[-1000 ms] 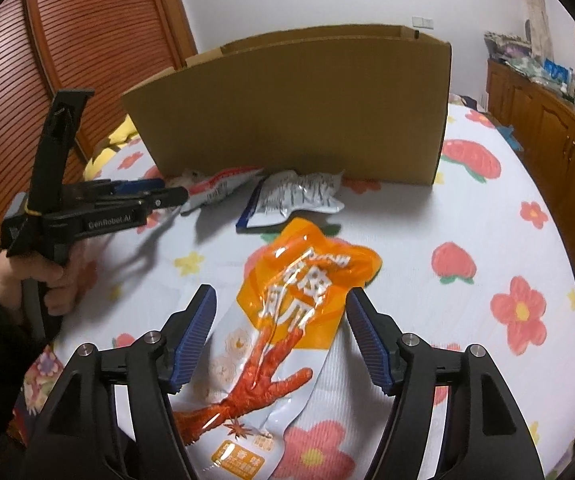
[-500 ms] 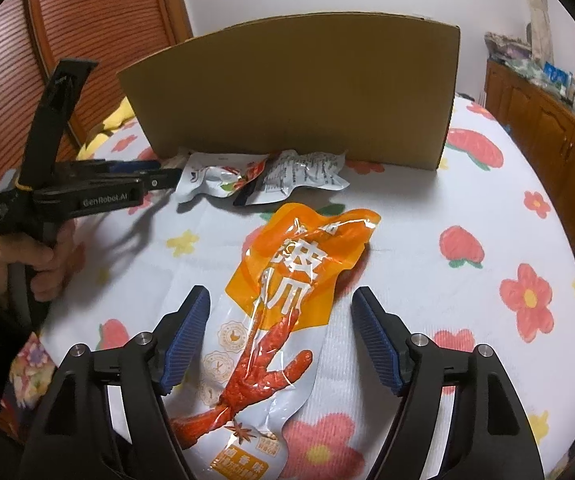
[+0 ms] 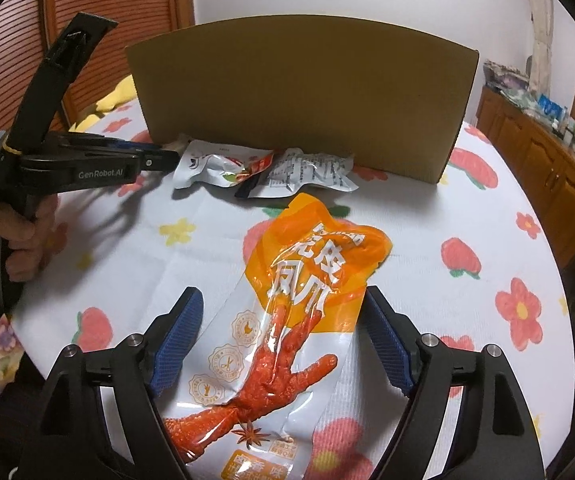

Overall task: Organize snacks
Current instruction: 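Close the left tool on the cake bar while the right tool closes on the orange pouch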

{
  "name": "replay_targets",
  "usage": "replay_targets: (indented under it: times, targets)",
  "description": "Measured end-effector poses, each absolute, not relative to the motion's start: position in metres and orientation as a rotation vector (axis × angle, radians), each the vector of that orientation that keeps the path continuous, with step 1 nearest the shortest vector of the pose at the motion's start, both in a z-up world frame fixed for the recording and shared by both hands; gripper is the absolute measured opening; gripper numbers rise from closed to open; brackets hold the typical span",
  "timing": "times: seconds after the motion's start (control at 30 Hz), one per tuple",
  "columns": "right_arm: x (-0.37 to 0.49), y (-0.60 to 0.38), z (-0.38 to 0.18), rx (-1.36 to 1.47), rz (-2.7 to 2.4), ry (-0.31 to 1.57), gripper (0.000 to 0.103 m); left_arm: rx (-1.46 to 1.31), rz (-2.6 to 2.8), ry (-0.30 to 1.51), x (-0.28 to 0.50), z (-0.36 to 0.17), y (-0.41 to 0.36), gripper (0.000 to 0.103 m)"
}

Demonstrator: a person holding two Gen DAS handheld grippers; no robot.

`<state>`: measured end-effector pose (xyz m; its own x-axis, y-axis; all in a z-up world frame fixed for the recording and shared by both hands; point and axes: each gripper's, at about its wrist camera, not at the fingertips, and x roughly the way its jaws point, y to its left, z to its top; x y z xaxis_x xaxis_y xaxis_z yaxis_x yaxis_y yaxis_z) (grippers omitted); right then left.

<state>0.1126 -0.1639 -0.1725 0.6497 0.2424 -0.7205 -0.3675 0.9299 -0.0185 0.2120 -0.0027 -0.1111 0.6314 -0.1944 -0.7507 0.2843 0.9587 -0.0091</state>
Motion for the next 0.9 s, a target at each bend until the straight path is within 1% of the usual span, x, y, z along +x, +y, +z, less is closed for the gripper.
replay_targets:
  times: [0.53, 0.77, 0.9]
  targets:
    - [0.115, -0.169, -0.171, -0.132, 0.362, 0.794, 0.082, 0.071, -0.316, 0.757, 0.158, -0.089, 0.003, 0.019]
    - [0.114, -0.169, -0.170, -0.143, 0.359, 0.795, 0.082, 0.054, -0.327, 0.739, 0.139, -0.088, 0.002, 0.019]
    - [0.114, -0.167, -0.170, -0.154, 0.365, 0.793, 0.075, 0.047, -0.329, 0.734, 0.135, -0.087, 0.002, 0.019]
